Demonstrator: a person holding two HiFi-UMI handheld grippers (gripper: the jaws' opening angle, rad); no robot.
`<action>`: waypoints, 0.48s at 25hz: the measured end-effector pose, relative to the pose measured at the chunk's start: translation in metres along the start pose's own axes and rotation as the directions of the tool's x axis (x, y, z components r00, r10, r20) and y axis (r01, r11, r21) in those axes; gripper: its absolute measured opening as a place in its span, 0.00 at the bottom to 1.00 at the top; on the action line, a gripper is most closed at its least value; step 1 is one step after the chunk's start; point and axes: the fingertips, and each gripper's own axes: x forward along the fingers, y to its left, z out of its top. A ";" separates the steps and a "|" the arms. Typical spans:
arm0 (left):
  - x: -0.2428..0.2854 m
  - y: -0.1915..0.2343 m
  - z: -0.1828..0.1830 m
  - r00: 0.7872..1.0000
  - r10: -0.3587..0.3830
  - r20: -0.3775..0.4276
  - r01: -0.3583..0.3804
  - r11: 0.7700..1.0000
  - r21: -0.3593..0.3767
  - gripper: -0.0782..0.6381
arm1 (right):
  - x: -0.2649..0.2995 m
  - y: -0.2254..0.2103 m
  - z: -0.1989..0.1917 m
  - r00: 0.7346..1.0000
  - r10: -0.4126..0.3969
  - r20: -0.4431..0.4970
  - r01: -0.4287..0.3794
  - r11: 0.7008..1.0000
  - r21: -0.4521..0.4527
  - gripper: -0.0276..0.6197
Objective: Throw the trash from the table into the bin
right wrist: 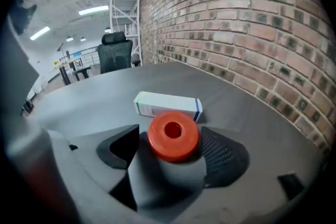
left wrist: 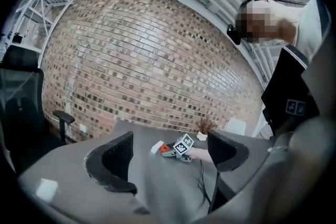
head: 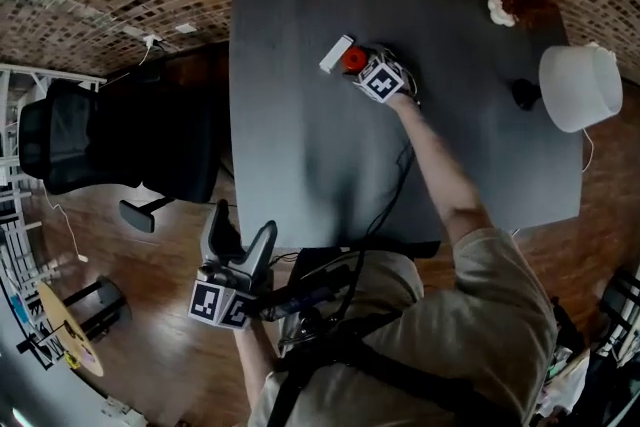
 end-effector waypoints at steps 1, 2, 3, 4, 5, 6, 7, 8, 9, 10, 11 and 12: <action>-0.002 0.000 -0.001 1.000 0.008 -0.001 -0.008 1.000 0.000 0.71 | 0.003 0.000 0.000 1.000 0.008 -0.001 -0.008 1.000 0.006 0.58; -0.004 0.002 -0.002 1.000 0.012 -0.001 -0.012 1.000 0.001 0.71 | 0.004 0.001 0.000 1.000 0.015 0.000 -0.015 1.000 0.012 0.52; -0.006 0.003 -0.002 1.000 0.012 -0.001 -0.012 1.000 0.002 0.71 | 0.002 0.005 0.000 1.000 0.023 0.003 -0.023 1.000 0.015 0.52; -0.006 0.004 -0.003 1.000 0.006 -0.001 -0.006 1.000 0.003 0.71 | -0.002 0.011 0.000 0.999 0.031 0.009 -0.031 0.999 0.017 0.52; -0.006 0.005 -0.005 1.000 -0.007 -0.003 0.007 1.000 0.004 0.71 | -0.009 0.020 0.000 0.999 0.036 0.020 -0.037 0.999 0.023 0.52; -0.005 0.005 -0.006 1.000 -0.027 -0.008 0.027 1.000 0.006 0.71 | -0.020 0.030 -0.001 0.999 0.034 0.037 -0.035 0.999 0.036 0.52; -0.002 0.003 -0.008 0.998 -0.055 -0.014 0.056 0.998 0.008 0.71 | -0.037 0.040 -0.001 0.998 0.023 0.062 -0.027 0.998 0.057 0.52; 0.001 0.001 -0.008 0.995 -0.092 -0.022 0.093 0.996 0.011 0.71 | -0.057 0.050 -0.002 0.995 0.006 0.096 -0.014 0.996 0.086 0.52; 0.006 -0.001 -0.008 0.990 -0.138 -0.030 0.139 0.990 0.013 0.71 | -0.082 0.060 -0.002 0.990 -0.017 0.137 0.000 0.992 0.124 0.52; 0.012 -0.005 -0.007 0.980 -0.194 -0.039 0.194 0.981 0.014 0.71 | -0.110 0.072 -0.004 0.983 -0.045 0.180 0.014 0.986 0.167 0.52; 0.019 -0.010 -0.005 0.966 -0.255 -0.049 0.256 0.966 0.014 0.71 | -0.140 0.085 -0.007 0.972 -0.080 0.221 0.032 0.976 0.214 0.52; 0.025 -0.015 -0.005 0.946 -0.319 -0.060 0.320 0.947 0.011 0.71 | -0.172 0.098 -0.014 0.959 -0.121 0.256 0.052 0.964 0.261 0.52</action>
